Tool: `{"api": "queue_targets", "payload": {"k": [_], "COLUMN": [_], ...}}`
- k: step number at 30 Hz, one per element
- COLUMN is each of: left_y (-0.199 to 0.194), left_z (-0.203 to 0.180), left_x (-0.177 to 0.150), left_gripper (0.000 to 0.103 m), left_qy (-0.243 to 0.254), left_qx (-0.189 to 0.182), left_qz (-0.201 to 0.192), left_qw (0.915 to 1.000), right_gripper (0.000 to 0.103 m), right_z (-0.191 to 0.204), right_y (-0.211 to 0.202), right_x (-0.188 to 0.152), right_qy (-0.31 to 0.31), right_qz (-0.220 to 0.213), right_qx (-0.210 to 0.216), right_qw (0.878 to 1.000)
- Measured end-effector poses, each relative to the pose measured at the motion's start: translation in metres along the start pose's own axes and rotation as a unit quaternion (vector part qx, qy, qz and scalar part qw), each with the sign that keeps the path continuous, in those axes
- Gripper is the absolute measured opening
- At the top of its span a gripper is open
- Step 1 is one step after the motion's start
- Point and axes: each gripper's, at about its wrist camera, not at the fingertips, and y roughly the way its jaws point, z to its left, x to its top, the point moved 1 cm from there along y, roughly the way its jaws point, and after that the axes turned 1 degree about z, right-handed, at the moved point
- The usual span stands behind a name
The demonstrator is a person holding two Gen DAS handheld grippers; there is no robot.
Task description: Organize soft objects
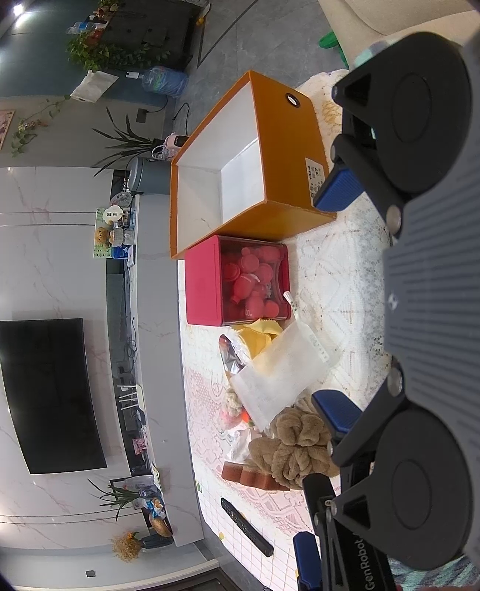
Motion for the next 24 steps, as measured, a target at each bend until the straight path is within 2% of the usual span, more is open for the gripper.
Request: {"api": "queue_targets", "payload": {"k": [8, 13, 16, 18, 24], "left_y": [0.001, 0.005, 0.011, 0.016, 0.043], "left_z": [0.005, 0.014, 0.02, 0.023, 0.025], "left_x": [0.0, 0.002, 0.005, 0.007, 0.015], "left_gripper": [0.085, 0.083, 0.076, 0.071, 0.072], "left_qy": [-0.002, -0.012, -0.012, -0.002, 0.068], "left_qx": [-0.011, -0.022, -0.021, -0.026, -0.027], "left_qz": [0.007, 0.013, 0.015, 0.012, 0.013], "left_qw": [0.9999, 0.9996, 0.9996, 0.9996, 0.9972], "right_gripper": [0.1, 0.1, 0.1, 0.1, 0.099], "right_z": [0.005, 0.004, 0.004, 0.008, 0.026], "right_y": [0.003, 0.012, 0.017, 0.022, 0.055], "right_x": [0.0, 0.0, -0.001, 0.0, 0.011], "right_qy": [-0.009, 0.007, 0.003, -0.013, -0.081], "right_qz": [0.006, 0.009, -0.007, -0.015, 0.008], "right_qx": [0.005, 0.033, 0.044, 0.048, 0.064], "right_qw": [1.0, 0.999, 0.999, 0.999, 0.995]}}
